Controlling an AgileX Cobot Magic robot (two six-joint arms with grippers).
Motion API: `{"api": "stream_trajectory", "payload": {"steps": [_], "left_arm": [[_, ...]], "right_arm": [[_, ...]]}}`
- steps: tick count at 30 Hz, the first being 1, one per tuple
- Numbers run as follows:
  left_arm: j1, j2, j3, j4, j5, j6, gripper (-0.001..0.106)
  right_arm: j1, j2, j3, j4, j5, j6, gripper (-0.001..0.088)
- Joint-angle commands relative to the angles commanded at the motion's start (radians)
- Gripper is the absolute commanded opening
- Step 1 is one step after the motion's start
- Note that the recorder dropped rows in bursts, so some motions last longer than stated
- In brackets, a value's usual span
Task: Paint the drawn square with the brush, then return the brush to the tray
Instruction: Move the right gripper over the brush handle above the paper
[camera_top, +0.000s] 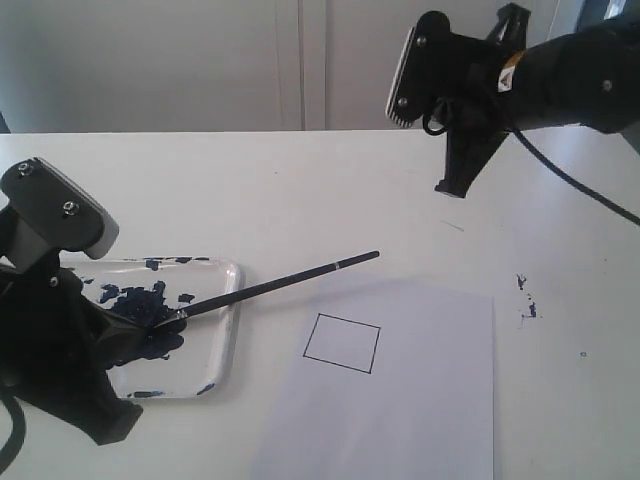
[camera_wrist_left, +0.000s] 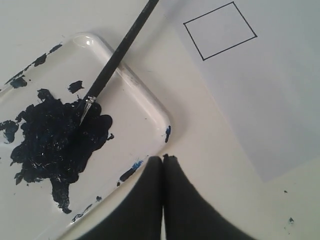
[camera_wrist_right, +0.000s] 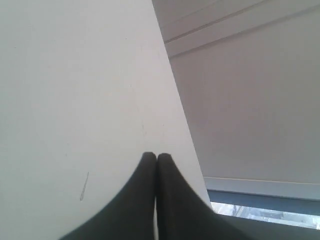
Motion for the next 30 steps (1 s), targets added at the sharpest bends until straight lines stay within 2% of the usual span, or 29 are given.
{"api": "stream_trajectory", "payload": {"steps": [3, 5, 8, 11, 15, 18, 23, 30], "left_arm": [[0.000, 0.000, 0.000, 0.000, 0.000, 0.015, 0.000], [0.000, 0.000, 0.000, 0.000, 0.000, 0.020, 0.000], [0.000, 0.000, 0.000, 0.000, 0.000, 0.020, 0.000], [0.000, 0.000, 0.000, 0.000, -0.006, 0.020, 0.000], [0.000, 0.000, 0.000, 0.000, -0.007, 0.020, 0.000], [0.000, 0.000, 0.000, 0.000, -0.007, 0.020, 0.000], [0.000, 0.000, 0.000, 0.000, -0.006, 0.024, 0.000], [0.000, 0.000, 0.000, 0.000, -0.006, 0.024, 0.000]], "right_arm": [[0.006, 0.045, -0.058, 0.201, 0.063, -0.158, 0.0000], [0.015, 0.087, -0.108, 0.365, 0.161, -0.339, 0.0000], [0.027, 0.152, -0.172, 0.599, 0.301, -0.506, 0.0000], [0.027, 0.227, -0.234, 0.716, 0.471, -0.690, 0.0000], [0.027, 0.312, -0.298, 0.730, 0.561, -0.695, 0.0000], [0.027, 0.358, -0.321, 0.730, 0.578, -0.723, 0.0000], [0.027, 0.420, -0.354, 0.723, 0.680, -0.769, 0.0000], [0.028, 0.474, -0.377, 0.712, 0.606, -0.764, 0.0000]]}}
